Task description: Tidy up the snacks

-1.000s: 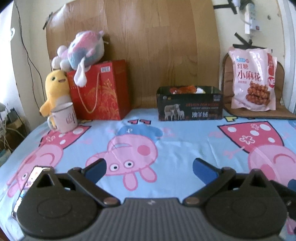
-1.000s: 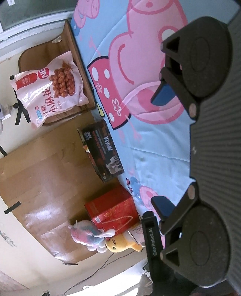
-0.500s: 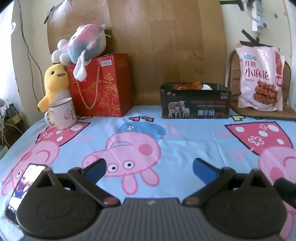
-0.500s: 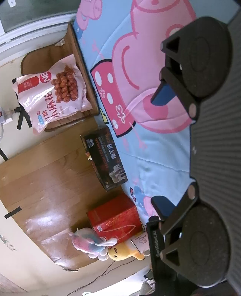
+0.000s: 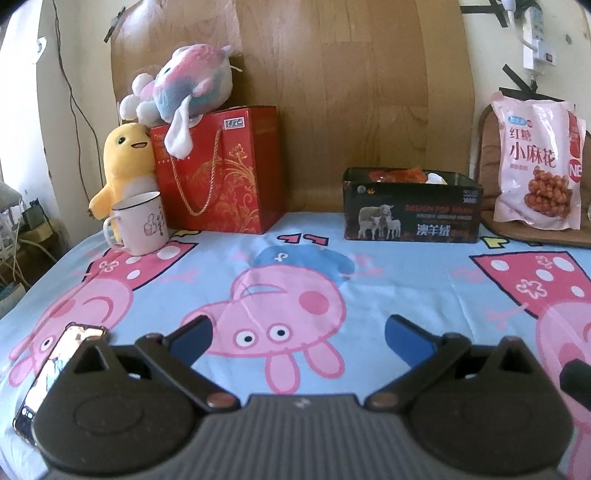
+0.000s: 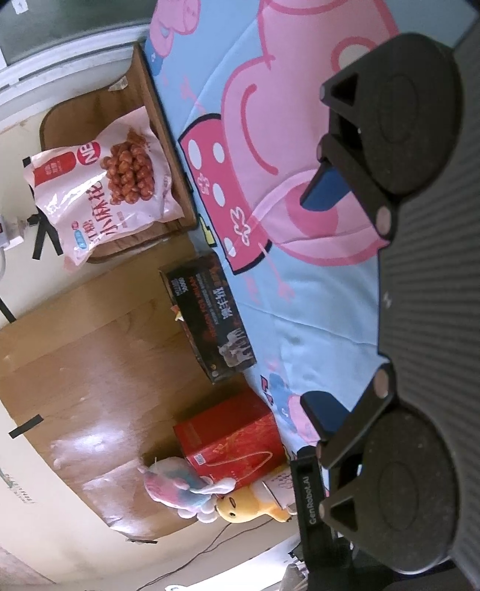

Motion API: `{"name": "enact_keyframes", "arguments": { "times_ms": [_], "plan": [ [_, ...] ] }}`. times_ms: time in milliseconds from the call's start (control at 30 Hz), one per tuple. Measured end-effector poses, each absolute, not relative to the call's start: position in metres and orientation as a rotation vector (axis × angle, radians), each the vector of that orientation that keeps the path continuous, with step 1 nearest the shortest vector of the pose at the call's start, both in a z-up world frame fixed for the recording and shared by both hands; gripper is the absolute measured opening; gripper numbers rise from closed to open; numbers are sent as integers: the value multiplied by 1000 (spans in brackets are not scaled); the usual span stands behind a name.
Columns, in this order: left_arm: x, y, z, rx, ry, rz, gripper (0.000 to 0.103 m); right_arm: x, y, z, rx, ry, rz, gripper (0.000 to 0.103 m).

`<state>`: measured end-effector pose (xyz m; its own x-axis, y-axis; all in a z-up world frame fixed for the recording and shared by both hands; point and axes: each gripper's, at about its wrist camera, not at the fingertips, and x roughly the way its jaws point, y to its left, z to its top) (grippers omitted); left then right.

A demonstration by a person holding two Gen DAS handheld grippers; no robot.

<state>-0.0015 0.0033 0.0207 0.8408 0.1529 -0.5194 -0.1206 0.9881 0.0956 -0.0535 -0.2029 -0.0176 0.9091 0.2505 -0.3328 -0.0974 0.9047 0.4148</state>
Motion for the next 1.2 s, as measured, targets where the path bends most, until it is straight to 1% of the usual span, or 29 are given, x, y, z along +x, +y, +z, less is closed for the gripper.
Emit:
{"name": "enact_keyframes", "arguments": {
  "times_ms": [333, 1200],
  "plan": [
    [6, 7, 14, 60, 585, 153, 103, -49, -200, -20, 396, 406, 183, 103],
    [14, 10, 10, 60, 593, 147, 103, -37, -192, -20, 368, 437, 195, 103]
  ]
}}
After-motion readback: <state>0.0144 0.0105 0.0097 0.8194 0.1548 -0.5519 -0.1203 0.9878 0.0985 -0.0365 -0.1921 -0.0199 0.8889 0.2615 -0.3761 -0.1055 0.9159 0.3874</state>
